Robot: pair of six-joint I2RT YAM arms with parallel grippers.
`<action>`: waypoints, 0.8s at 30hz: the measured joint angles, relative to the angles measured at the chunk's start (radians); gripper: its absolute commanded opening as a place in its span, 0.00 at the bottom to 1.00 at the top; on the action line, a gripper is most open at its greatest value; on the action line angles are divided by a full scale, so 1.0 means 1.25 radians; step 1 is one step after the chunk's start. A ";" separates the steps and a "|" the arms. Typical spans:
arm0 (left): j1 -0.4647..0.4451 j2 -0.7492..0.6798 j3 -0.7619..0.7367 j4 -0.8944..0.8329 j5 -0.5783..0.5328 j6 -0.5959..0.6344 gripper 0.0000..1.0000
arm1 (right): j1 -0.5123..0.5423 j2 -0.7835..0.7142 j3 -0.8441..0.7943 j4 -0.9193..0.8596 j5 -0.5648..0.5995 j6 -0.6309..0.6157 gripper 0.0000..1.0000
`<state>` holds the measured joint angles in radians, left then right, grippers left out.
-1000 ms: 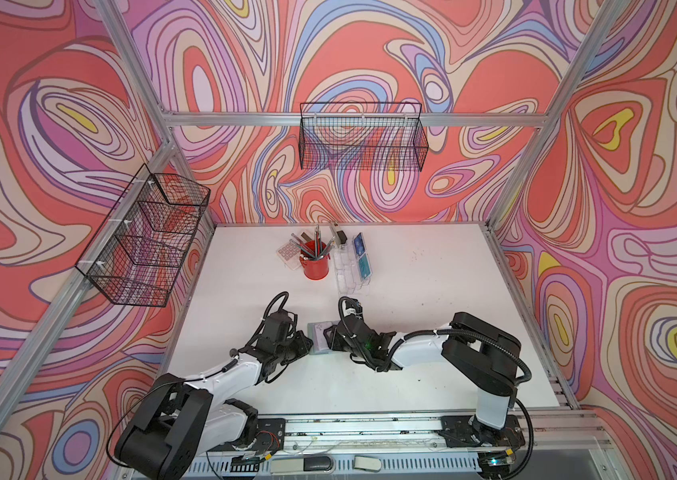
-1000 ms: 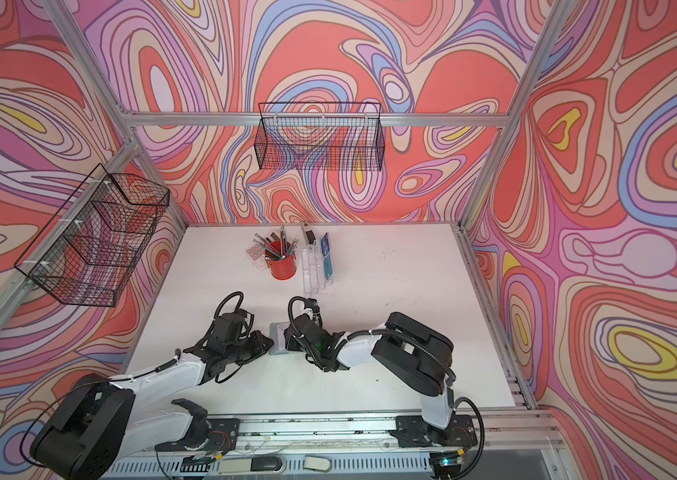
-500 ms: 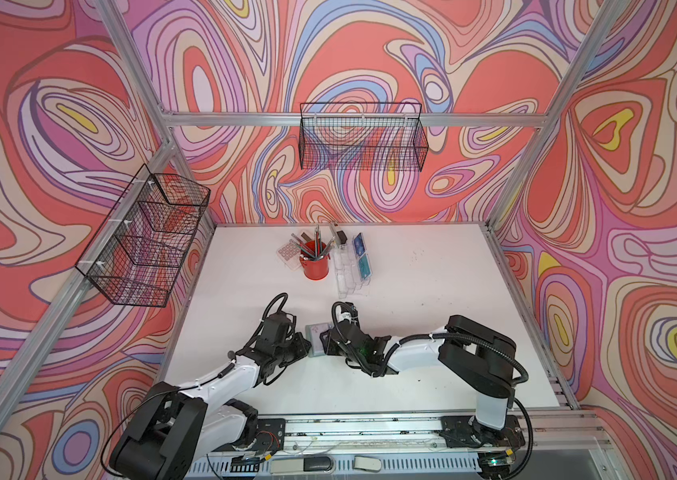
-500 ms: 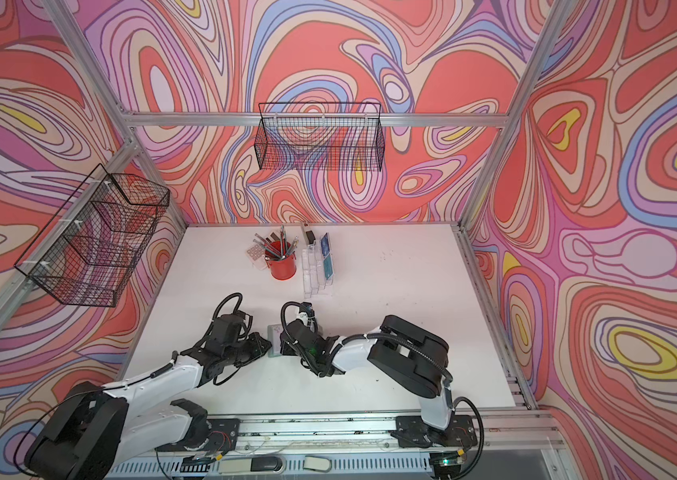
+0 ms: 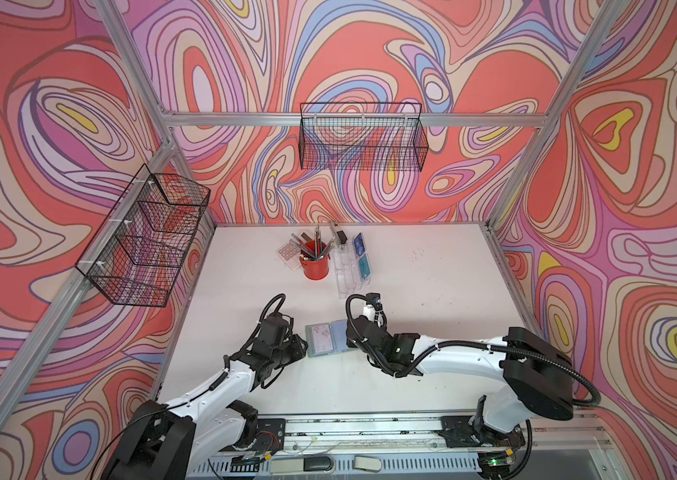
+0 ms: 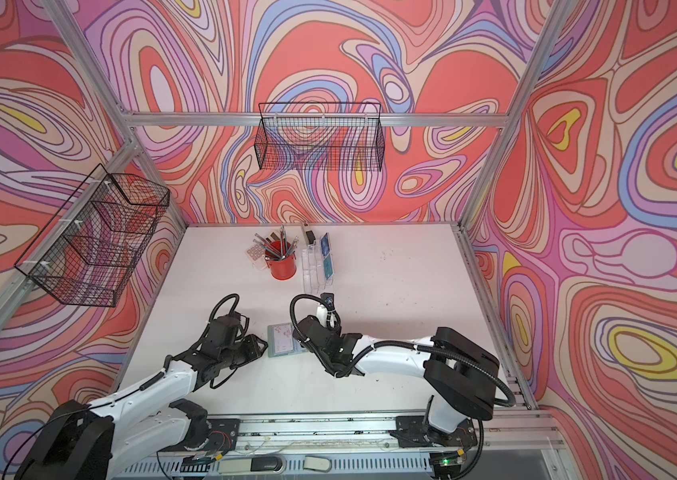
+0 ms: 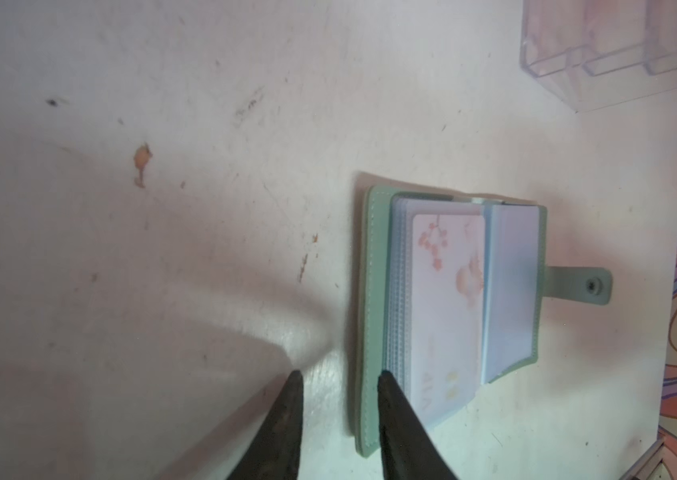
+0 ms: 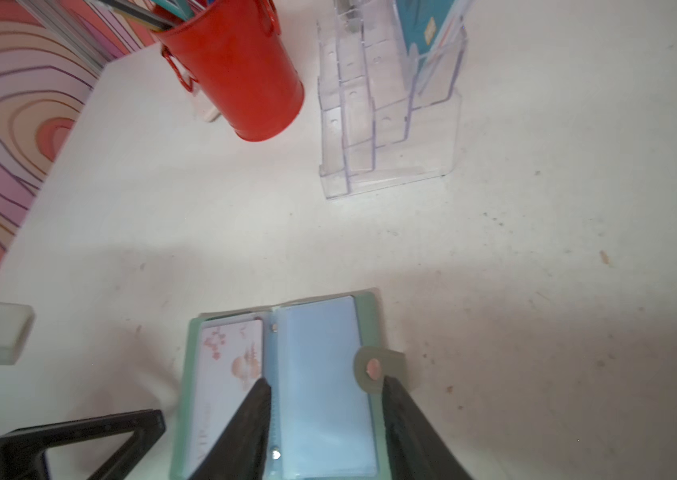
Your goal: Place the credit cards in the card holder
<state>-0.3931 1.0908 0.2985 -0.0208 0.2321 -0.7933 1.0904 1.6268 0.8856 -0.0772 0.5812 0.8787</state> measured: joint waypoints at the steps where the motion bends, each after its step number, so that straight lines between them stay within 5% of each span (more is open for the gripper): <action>1: 0.000 0.016 0.006 0.011 0.004 0.000 0.37 | 0.000 0.019 0.014 -0.019 0.007 -0.009 0.44; 11: 0.000 0.082 0.019 0.092 0.039 0.000 0.37 | 0.000 0.098 0.058 -0.081 0.024 -0.044 0.28; 22: 0.000 0.071 0.018 0.076 0.039 0.000 0.37 | 0.000 0.149 0.101 -0.096 0.030 -0.048 0.29; 24: 0.000 0.070 0.018 0.074 0.039 0.000 0.37 | 0.000 0.161 0.109 -0.098 0.028 -0.049 0.22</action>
<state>-0.3931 1.1778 0.3214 0.0711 0.2806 -0.7929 1.0904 1.8282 1.0218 -0.1997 0.6159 0.8169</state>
